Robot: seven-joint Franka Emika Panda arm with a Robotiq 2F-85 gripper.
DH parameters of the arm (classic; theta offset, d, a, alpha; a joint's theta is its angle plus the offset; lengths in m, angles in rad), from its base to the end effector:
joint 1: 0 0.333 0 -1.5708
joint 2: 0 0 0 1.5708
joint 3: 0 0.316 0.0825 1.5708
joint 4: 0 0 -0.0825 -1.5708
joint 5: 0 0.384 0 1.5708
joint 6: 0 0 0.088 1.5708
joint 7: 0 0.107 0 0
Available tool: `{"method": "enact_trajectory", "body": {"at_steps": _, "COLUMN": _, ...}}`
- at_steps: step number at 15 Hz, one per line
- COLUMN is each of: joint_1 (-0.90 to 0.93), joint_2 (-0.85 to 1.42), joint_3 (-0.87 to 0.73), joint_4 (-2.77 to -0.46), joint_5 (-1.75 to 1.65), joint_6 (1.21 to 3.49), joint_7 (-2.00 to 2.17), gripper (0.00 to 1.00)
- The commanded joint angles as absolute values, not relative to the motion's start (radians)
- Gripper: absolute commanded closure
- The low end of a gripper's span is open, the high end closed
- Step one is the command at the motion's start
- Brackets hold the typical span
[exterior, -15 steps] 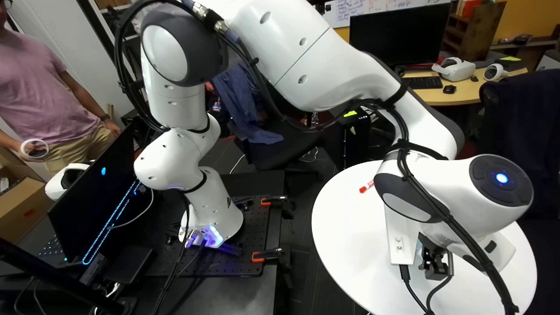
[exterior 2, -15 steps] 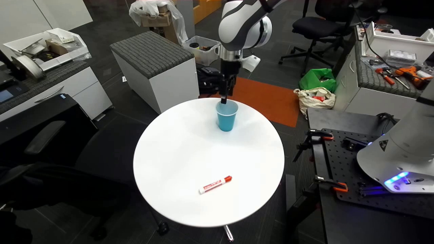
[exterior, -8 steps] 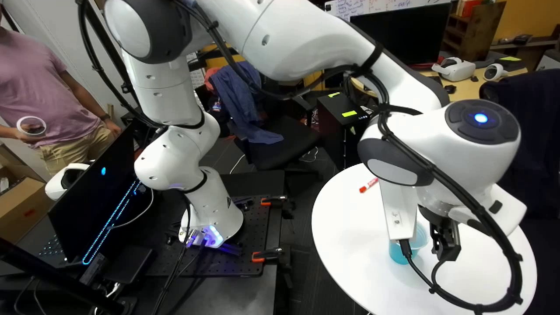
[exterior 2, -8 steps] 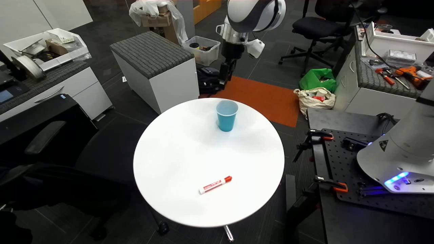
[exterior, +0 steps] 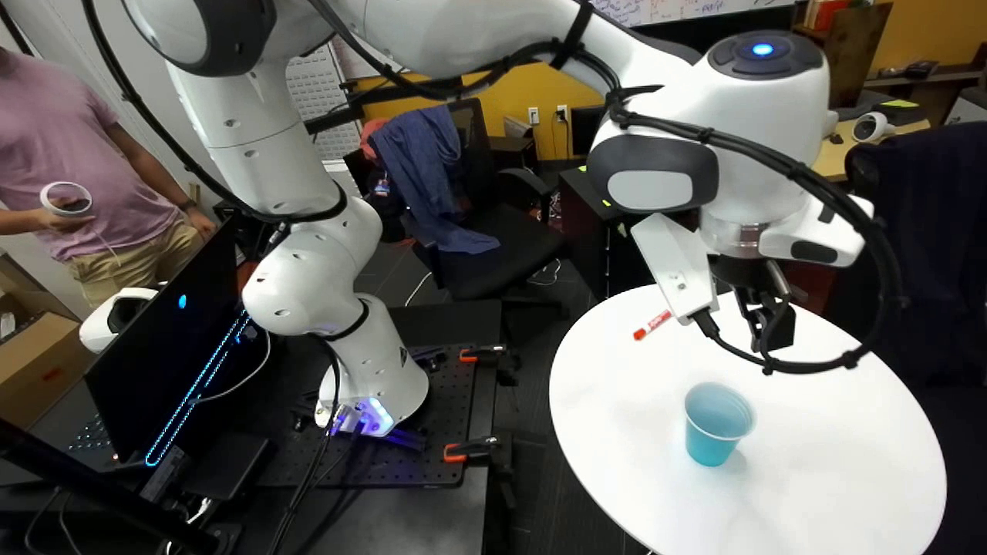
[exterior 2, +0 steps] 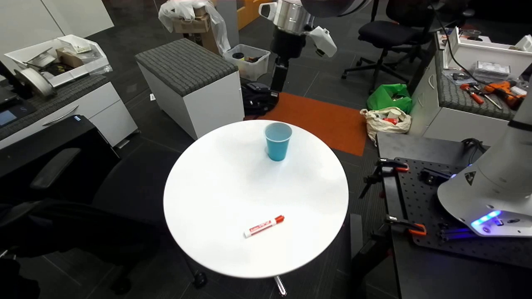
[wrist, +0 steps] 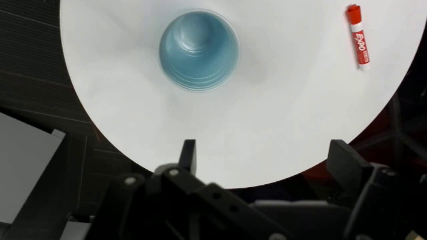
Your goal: Move the cup to the opposite side of the table
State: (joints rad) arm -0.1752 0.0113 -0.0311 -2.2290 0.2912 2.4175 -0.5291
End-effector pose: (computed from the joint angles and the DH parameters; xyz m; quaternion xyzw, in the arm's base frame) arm 0.5327 -0.1100 0.3848 -0.9888 -0.0599 -0.1195 0.0667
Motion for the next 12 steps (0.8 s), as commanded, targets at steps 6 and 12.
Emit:
{"method": "enact_trajectory", "body": {"at_steps": 6, "joint_1": -0.14, "joint_2": 0.013, "joint_3": -0.068, "joint_4": -2.232, "joint_5": 0.29, "joint_6": 2.416, "joint_7": -0.525, "gripper": 0.0}}
{"method": "enact_trajectory", "body": {"at_steps": 12, "joint_1": -0.14, "joint_2": 0.014, "joint_3": -0.068, "joint_4": -2.232, "joint_5": 0.29, "joint_6": 2.416, "joint_7": -0.525, "gripper": 0.0}}
